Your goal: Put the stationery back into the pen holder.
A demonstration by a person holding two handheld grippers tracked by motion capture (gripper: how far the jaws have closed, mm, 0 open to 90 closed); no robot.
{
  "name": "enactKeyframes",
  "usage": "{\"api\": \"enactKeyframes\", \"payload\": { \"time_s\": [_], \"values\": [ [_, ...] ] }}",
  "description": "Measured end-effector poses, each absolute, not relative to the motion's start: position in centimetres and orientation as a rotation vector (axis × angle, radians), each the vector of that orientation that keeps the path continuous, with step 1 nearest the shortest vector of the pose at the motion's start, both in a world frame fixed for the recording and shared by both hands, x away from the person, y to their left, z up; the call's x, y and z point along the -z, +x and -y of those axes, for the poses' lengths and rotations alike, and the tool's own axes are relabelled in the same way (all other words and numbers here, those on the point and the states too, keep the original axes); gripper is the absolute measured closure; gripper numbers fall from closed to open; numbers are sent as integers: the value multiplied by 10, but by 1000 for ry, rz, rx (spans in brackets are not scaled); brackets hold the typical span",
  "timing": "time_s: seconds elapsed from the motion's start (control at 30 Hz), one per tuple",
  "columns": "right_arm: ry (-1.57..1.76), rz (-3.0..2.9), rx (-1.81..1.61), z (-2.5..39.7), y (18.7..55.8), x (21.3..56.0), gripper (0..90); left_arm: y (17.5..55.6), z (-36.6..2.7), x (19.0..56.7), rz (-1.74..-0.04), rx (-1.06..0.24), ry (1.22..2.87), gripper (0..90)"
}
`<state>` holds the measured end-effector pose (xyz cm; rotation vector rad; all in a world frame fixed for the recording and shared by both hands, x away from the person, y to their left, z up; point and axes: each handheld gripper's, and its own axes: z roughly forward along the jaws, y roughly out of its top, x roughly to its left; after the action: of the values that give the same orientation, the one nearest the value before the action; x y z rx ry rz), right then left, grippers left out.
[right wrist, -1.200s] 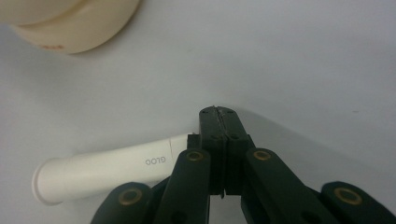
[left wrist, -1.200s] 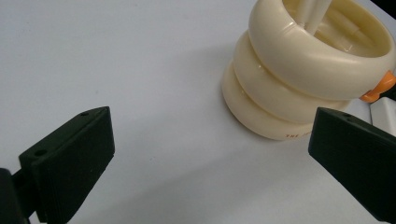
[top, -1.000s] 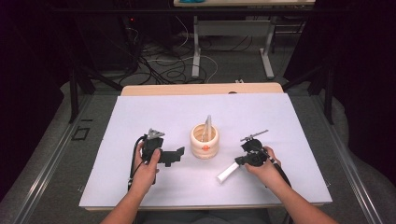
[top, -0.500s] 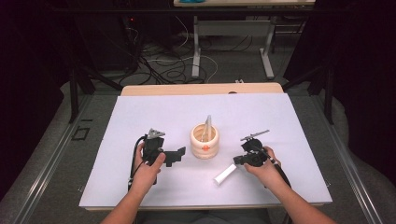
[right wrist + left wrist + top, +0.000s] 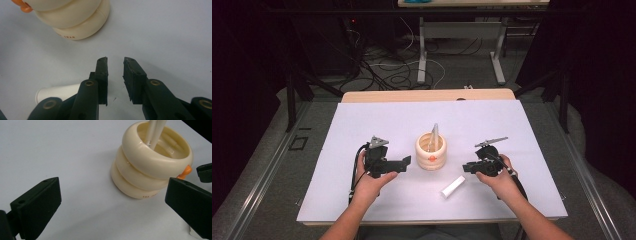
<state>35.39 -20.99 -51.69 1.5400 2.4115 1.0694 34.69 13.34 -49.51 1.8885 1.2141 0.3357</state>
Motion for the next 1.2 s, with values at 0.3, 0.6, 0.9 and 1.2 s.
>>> {"api": "enactKeyframes", "payload": {
  "time_s": [0.3, 0.6, 0.9, 1.2],
  "values": [
    [1515, -2385, -1085, 213, 346, 509, 613, 342, -126, 492, -1174, -353, 1930, 94],
    [1437, -2339, -1151, 215, 339, 502, 470, 338, -121, 488, -1135, -361, 1945, 148],
    [1373, -2306, -1170, 217, 337, 506, 407, 335, -114, 490, -1092, -353, 1975, 157],
    [1363, -2290, -1174, 222, 337, 508, 358, 328, -102, 488, -1027, -346, 2032, 212]
  ]
}}
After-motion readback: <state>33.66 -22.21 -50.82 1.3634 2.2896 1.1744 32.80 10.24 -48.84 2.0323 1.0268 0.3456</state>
